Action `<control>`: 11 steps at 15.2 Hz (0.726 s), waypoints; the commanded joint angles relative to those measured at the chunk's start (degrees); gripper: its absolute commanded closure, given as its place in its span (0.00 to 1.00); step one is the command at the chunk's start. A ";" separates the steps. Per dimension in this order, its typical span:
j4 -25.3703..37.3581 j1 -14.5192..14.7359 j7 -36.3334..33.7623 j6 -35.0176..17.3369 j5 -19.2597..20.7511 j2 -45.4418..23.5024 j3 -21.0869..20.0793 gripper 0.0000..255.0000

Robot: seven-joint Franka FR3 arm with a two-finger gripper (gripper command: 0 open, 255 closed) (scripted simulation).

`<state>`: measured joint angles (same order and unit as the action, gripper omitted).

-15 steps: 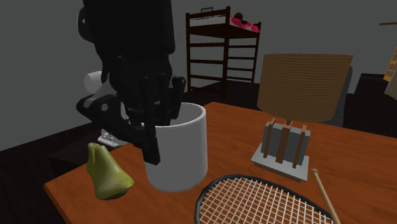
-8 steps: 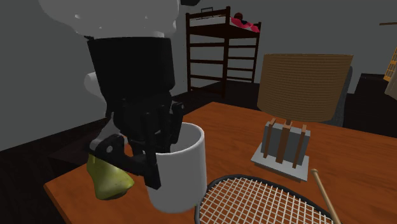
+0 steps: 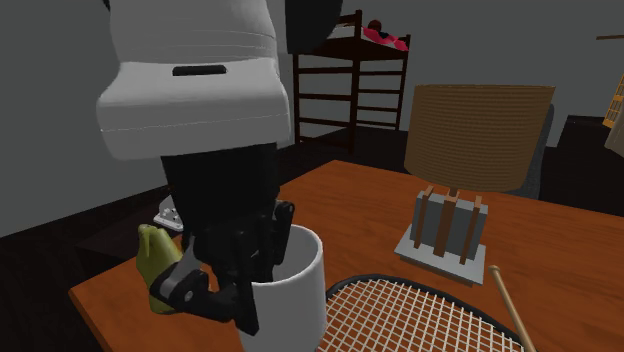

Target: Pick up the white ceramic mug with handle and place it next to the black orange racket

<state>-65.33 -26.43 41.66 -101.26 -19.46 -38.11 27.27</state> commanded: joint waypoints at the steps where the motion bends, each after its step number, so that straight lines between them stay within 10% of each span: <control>1: -2.49 0.48 0.36 -1.95 0.02 0.51 0.06 1.00; 11: -8.42 1.22 1.46 -8.78 -0.84 -0.68 -0.44 1.00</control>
<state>-72.96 -25.33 42.98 -109.23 -20.21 -38.79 26.86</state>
